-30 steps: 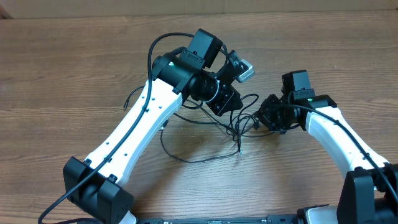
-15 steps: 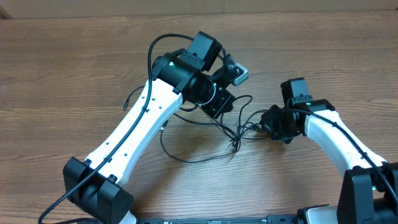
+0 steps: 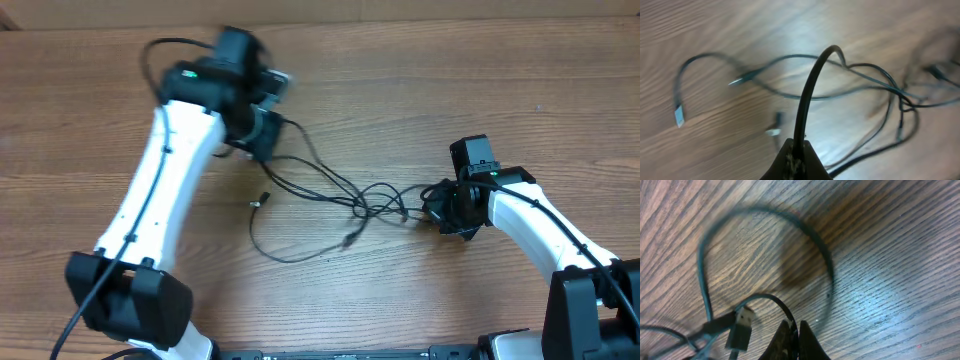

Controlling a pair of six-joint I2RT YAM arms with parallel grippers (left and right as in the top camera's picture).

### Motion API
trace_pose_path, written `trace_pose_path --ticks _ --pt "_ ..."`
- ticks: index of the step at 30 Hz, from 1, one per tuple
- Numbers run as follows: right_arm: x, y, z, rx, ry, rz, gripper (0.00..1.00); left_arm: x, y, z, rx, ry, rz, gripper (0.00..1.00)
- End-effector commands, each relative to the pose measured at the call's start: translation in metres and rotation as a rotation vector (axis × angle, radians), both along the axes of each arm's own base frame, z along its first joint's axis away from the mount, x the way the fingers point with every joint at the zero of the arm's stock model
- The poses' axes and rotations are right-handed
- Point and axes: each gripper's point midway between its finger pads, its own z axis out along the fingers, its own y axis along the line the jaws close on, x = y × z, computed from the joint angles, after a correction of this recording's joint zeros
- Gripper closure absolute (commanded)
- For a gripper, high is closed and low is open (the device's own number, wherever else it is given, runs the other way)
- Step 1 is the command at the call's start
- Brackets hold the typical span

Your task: Untangle cables

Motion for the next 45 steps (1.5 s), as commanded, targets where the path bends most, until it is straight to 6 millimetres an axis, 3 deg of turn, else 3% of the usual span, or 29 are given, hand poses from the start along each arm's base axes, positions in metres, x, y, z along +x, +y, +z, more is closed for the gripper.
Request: trace_pose_path --ticks 1,9,14,20,22,25,28,37,45 --pt "-0.002 -0.004 -0.003 -0.023 0.003 0.005 0.96 0.011 0.037 0.020 0.009 -0.059 0.108 0.96" --pt "-0.002 -0.004 -0.003 -0.023 0.003 0.004 0.96 0.018 0.091 0.022 0.003 -0.054 0.317 0.96" --pt "-0.002 -0.004 -0.004 -0.024 0.005 0.005 0.96 0.021 0.134 0.025 0.002 -0.055 0.593 0.96" --pt "-0.005 -0.010 -0.005 -0.059 0.014 0.001 0.96 0.025 0.153 0.042 -0.088 -0.084 0.670 0.95" --pt "-0.005 -0.011 -0.005 -0.062 0.016 0.000 0.96 0.027 0.148 0.047 -0.135 -0.086 0.654 0.86" --pt "-0.005 -0.011 -0.005 -0.061 0.015 0.000 0.96 0.027 0.130 0.050 -0.215 -0.073 0.567 0.60" --pt "-0.005 -0.011 -0.005 -0.061 0.016 0.000 0.96 0.024 0.102 0.055 -0.293 -0.062 0.428 0.21" --pt "-0.005 -0.011 -0.005 -0.061 0.016 0.000 0.96 0.012 0.028 0.051 -0.267 -0.069 0.070 0.16" --pt "-0.005 -0.011 -0.005 -0.061 0.017 0.000 0.96 0.004 -0.015 0.018 -0.206 0.010 -0.080 0.18"
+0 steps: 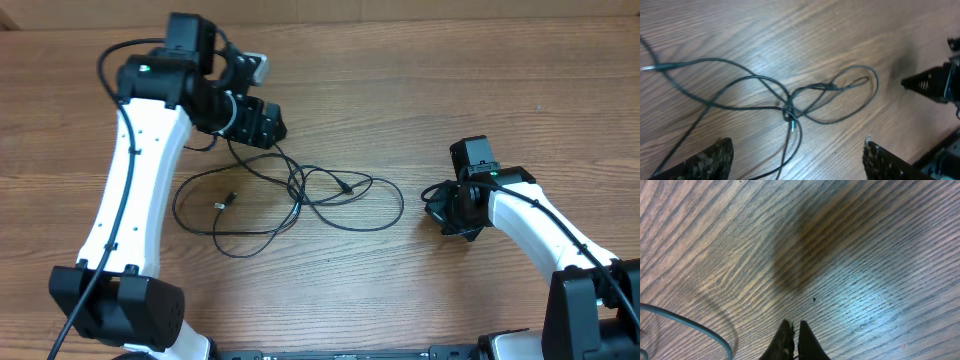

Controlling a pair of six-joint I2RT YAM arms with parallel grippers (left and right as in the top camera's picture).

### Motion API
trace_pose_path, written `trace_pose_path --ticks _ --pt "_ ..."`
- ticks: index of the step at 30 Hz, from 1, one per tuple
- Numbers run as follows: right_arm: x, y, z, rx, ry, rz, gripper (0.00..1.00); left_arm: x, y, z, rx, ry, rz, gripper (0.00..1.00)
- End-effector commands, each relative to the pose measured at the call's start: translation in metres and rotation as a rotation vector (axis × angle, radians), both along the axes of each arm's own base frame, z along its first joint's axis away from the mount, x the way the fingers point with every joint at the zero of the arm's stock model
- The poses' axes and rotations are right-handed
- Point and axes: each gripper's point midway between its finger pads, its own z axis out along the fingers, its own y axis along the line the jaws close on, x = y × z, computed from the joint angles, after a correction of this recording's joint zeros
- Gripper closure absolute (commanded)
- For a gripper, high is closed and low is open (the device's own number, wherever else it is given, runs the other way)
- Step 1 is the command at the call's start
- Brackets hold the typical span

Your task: Untangle cables

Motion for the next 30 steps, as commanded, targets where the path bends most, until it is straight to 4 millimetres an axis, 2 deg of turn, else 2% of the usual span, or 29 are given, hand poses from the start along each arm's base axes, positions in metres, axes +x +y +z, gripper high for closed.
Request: trace_pose_path --ticks 1,4,14,27,30 --pt "-0.003 -0.003 -0.003 -0.019 0.007 0.005 0.96 0.001 -0.012 -0.020 0.034 0.033 -0.072 0.18" --pt "-0.003 -0.003 -0.003 -0.019 0.008 0.005 0.97 -0.003 -0.023 -0.040 0.045 0.101 -0.105 0.20" --pt "-0.003 -0.003 -0.003 -0.020 0.010 0.005 0.96 -0.012 -0.044 -0.104 0.096 0.289 -0.165 0.20" --pt "-0.003 -0.003 -0.003 -0.020 0.010 0.005 0.96 -0.018 -0.040 -0.183 0.178 0.477 -0.176 0.21" --pt "-0.003 -0.003 -0.003 -0.020 0.010 0.005 0.96 -0.022 -0.041 -0.194 0.185 0.506 -0.182 0.28"
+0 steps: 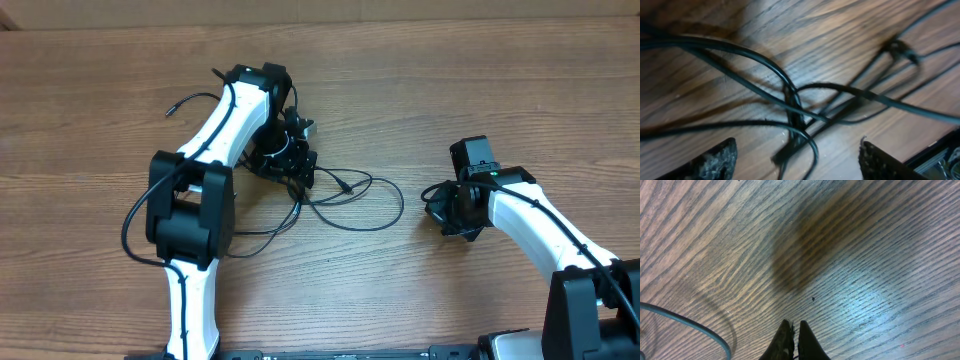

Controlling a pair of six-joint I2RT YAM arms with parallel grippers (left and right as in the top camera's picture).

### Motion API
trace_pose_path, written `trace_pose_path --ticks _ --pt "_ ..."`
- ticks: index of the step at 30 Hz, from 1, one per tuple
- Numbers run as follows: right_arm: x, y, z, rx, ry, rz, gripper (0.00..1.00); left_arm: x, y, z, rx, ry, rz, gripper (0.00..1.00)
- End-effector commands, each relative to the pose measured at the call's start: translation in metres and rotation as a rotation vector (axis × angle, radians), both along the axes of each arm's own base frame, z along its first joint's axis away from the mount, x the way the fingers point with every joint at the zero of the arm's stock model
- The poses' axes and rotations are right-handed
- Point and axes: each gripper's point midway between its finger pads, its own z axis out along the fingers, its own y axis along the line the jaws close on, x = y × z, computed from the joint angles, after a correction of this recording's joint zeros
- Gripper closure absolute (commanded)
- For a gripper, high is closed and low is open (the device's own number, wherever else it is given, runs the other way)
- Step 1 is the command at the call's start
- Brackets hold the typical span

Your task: Untangle cables

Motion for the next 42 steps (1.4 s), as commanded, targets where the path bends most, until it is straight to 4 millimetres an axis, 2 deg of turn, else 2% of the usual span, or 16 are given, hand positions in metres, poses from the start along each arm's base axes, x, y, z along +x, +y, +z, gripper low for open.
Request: trace_pose_path --ticks 1,3,5,7,8,14,17,19,20,24,27,30,34,38,42 --pt "-0.003 -0.003 -0.003 -0.018 0.007 0.005 0.96 -0.002 -0.004 -0.012 0.007 0.016 -0.036 0.32" --pt "-0.003 -0.003 -0.003 -0.019 0.007 0.005 0.96 -0.001 -0.006 -0.013 0.008 0.009 -0.044 0.43" --pt "-0.003 -0.003 -0.003 -0.019 0.007 0.005 0.96 0.002 -0.006 -0.013 0.020 -0.015 -0.053 0.58" --pt "-0.003 -0.003 -0.003 -0.019 0.007 0.005 0.96 0.005 -0.004 -0.012 0.043 -0.037 -0.062 0.86" --pt "-0.003 -0.003 -0.003 -0.019 0.007 0.005 0.96 0.007 -0.003 -0.009 0.056 -0.047 -0.054 0.96" --pt "-0.002 -0.003 -0.003 -0.018 0.006 0.005 0.96 0.016 -0.007 0.015 0.043 -0.112 0.011 0.96" --pt "-0.001 -0.003 -0.003 -0.016 -0.001 0.005 0.96 0.021 -0.009 0.040 0.020 -0.179 0.013 0.96" --pt "0.003 0.001 -0.002 0.003 -0.017 0.012 0.96 0.022 -0.010 0.064 0.000 -0.238 0.013 0.96" --pt "0.007 0.007 -0.001 0.032 -0.035 0.045 0.96 0.022 -0.010 0.075 -0.009 -0.265 0.014 0.96" --pt "0.025 0.053 0.016 0.268 -0.166 0.272 0.96 0.017 -0.020 0.127 -0.115 -0.381 -0.019 0.96" --pt "0.033 0.087 0.040 0.462 -0.281 0.417 0.96 0.009 -0.029 0.161 -0.212 -0.448 -0.052 0.96" --pt "0.035 0.111 0.063 0.620 -0.374 0.524 0.96 0.000 -0.036 0.186 -0.285 -0.489 -0.074 0.96" --pt "0.033 0.130 0.083 0.737 -0.441 0.608 0.94 -0.012 -0.046 0.206 -0.379 -0.500 -0.094 0.96" --pt "0.030 0.140 0.085 0.749 -0.447 0.645 0.91 -0.026 -0.064 0.223 -0.538 -0.482 -0.161 0.96" --pt "0.023 0.152 0.086 0.753 -0.452 0.703 0.87 -0.029 -0.069 0.229 -0.587 -0.480 -0.172 0.96"
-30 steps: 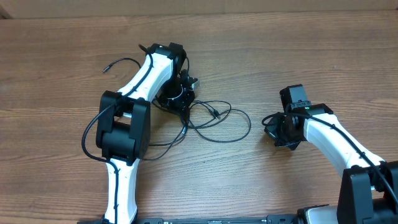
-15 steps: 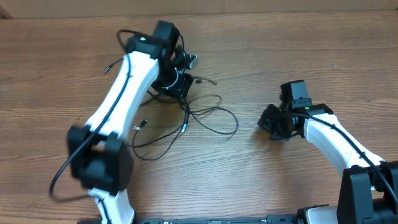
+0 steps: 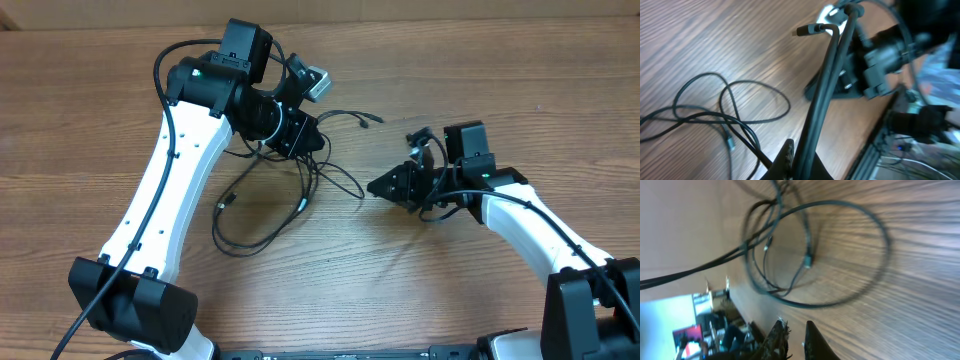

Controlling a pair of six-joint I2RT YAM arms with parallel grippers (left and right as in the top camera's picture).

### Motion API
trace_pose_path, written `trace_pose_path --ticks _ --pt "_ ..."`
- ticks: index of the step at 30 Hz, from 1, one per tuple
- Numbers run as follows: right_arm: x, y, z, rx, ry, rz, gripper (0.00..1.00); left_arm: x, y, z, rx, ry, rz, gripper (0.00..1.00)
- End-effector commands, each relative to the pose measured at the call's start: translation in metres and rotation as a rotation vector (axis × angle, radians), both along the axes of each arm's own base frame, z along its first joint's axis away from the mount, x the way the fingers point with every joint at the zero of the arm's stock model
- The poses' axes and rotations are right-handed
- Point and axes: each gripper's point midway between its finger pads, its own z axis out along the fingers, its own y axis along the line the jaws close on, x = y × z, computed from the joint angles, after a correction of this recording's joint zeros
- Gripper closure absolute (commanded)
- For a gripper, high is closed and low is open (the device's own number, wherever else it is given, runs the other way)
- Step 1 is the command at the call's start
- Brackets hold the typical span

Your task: Untangle cables

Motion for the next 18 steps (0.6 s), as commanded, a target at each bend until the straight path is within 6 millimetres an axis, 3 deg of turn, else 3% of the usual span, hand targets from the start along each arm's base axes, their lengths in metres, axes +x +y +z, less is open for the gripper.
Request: trace_pose_path --ticks 1,3,12,18 --pt "-0.012 0.014 0.003 0.030 -0.034 0.087 0.85 -0.012 -0.016 0.027 -0.124 -0.035 -0.082 0.96" --pt "-0.015 0.019 0.001 0.016 -0.047 0.107 0.77 -0.012 -0.017 0.028 -0.128 -0.035 -0.082 0.96" --pt "-0.011 0.007 -0.020 -0.124 -0.033 0.049 0.77 -0.002 -0.011 0.044 -0.095 -0.102 -0.058 0.96" --pt "-0.010 0.002 -0.025 -0.159 -0.026 0.032 0.77 0.025 0.008 0.080 -0.060 -0.206 0.080 0.96"
